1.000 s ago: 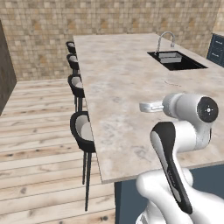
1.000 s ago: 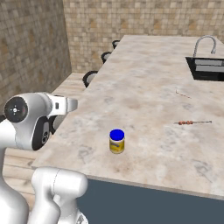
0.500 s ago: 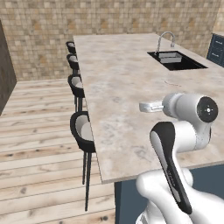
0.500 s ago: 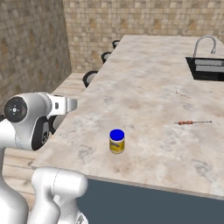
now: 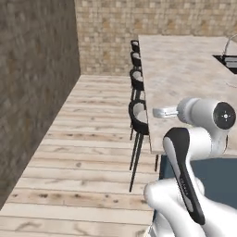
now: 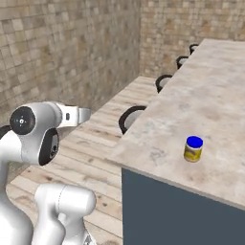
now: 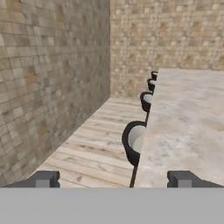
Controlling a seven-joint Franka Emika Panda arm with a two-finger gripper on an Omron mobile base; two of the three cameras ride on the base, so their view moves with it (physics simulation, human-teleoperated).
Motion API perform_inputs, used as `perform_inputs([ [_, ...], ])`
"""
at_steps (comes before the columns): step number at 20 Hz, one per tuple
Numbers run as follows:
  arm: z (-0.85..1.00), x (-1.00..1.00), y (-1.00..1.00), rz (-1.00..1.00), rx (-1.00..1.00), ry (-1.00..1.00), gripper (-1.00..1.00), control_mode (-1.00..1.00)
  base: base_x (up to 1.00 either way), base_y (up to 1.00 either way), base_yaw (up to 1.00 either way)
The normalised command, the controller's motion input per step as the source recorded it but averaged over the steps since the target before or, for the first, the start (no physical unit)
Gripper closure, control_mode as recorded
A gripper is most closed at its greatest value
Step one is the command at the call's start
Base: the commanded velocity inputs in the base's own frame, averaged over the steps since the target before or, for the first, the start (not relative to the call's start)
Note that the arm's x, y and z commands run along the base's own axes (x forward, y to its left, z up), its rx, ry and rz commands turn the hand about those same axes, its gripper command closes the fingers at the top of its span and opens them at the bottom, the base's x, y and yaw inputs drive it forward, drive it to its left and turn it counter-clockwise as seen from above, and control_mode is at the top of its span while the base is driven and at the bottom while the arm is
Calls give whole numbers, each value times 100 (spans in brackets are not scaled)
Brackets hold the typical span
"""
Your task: Move the mayonnaise and shaker from the cabinet to the dining counter.
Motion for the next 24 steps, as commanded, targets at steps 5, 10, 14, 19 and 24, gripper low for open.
perform_inputs([
  [5, 0, 0, 0, 0, 0, 0, -100, 100, -30, 28, 100],
  [10, 0, 0, 0, 0, 0, 0, -100, 100, -22, 5, 100],
  [14, 0, 0, 0, 0, 0, 0, -100, 100, -26, 2, 100],
  [19, 0, 0, 0, 0, 0, 0, -100, 100, -34, 13, 100],
  [24, 0, 0, 0, 0, 0, 0, -100, 100, -42, 38, 100],
])
